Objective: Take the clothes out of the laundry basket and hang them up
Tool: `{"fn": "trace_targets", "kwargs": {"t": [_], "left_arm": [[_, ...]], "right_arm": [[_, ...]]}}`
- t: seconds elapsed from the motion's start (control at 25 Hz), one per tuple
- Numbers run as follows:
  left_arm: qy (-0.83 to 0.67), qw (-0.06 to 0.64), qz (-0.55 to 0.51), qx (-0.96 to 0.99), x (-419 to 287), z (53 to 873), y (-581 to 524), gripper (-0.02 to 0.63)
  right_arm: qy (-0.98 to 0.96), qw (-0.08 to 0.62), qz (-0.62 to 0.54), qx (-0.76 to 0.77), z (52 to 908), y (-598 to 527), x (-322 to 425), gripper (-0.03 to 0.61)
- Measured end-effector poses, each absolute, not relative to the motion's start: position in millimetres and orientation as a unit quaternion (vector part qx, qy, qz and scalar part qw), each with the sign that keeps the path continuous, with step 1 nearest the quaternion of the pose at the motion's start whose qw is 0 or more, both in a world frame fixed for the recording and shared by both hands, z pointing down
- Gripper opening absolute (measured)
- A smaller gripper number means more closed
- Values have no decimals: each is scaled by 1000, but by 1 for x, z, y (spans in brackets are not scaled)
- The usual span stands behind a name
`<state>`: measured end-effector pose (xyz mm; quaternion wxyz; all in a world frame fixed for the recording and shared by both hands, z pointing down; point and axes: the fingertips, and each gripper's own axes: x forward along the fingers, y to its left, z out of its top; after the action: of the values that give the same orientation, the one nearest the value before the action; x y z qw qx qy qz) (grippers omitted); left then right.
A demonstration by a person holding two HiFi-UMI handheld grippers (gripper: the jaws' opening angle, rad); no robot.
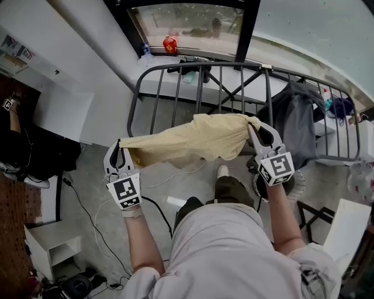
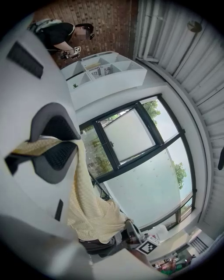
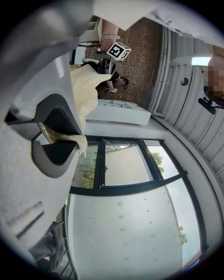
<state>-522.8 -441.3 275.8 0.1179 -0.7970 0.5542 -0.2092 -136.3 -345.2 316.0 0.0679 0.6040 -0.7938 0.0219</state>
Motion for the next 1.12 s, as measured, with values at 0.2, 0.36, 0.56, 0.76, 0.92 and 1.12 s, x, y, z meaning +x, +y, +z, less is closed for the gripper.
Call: {"fn": "trace_targets", "kwargs": {"t": [0.2,0.36,0.56,0.76,0.92,1.12], "left_arm": [[556,146,-229,-786,-475,249,-508,8],[555,148,-228,-786,-443,233,-562,8],[537,125,-230,-802,-399,241,-625,8],[489,102,-258,-827,-362,281,-687,8],[431,81,-307,-844,-347,339,-728,8],[373,25,-345,-861,-340,411,-759,9]], "right_arm": [[-793,55,26,606,312,-412,-91,34],[-785,49,32,617,306,-459,-60,34],[-766,53,45,640,309,-505,-28,34],[-733,92,98,667,334,-541,-4,34],[-706,137,146,679,367,-562,-8,34],[-652,186,191,709,406,-562,-8,34]]}}
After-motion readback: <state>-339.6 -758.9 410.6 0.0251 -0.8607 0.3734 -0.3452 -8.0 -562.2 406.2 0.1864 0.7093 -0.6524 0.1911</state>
